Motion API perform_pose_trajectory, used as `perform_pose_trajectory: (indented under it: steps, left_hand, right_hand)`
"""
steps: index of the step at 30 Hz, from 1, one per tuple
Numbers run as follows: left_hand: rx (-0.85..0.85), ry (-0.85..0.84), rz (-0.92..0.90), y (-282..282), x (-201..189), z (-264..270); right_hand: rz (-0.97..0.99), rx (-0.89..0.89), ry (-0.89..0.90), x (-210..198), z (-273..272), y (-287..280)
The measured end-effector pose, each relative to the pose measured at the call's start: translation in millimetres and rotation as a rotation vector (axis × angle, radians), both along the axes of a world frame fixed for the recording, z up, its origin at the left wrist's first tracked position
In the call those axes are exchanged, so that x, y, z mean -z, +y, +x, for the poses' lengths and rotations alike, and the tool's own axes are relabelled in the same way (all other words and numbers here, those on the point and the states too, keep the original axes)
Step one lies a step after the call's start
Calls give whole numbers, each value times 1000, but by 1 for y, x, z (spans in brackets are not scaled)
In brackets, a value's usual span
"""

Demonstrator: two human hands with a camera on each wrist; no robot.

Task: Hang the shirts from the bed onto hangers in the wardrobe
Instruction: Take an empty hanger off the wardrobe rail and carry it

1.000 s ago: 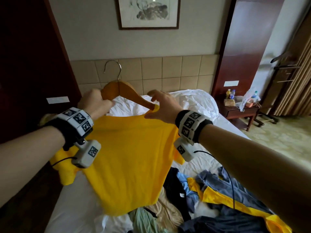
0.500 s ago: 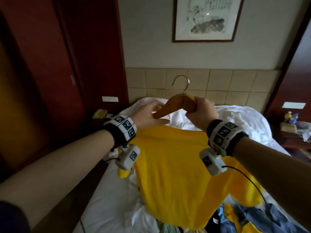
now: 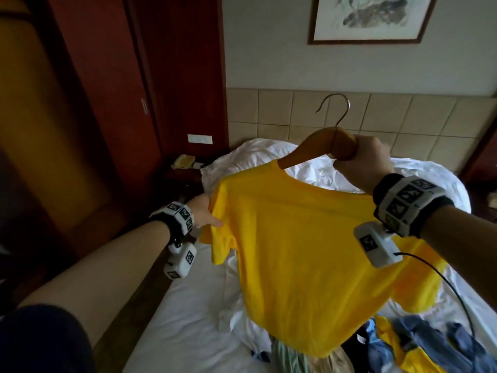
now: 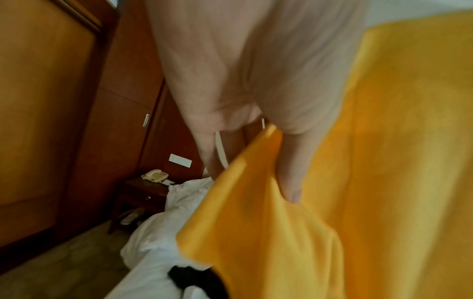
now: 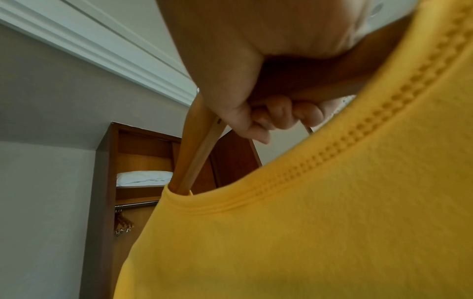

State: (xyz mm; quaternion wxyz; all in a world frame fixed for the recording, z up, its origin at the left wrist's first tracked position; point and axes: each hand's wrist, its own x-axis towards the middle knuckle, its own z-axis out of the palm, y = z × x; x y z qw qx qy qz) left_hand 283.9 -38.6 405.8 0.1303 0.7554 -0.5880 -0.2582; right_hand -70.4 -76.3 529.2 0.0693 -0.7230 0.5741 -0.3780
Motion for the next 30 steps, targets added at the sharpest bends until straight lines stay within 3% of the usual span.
perform_pose_trajectory:
  steps: [5, 13, 16, 22, 26, 30]
  left_hand:
    - [-11, -280, 112, 21, 39, 17]
    - [22, -290, 94, 29, 40, 25]
    - [153, -25, -146, 28, 20, 11]
    - [204, 186, -676, 25, -50, -50]
    - [314, 69, -827, 26, -79, -113]
    - [75, -61, -873, 33, -92, -153]
  right_hand:
    - [-27, 9, -3, 1, -6, 1]
    - [29, 31, -5, 14, -1, 12]
    - [56, 33, -13, 17, 5, 15]
    - [72, -33, -23, 22, 24, 18]
    - [92, -81, -17, 24, 39, 24]
    - [83, -173, -36, 16, 46, 33]
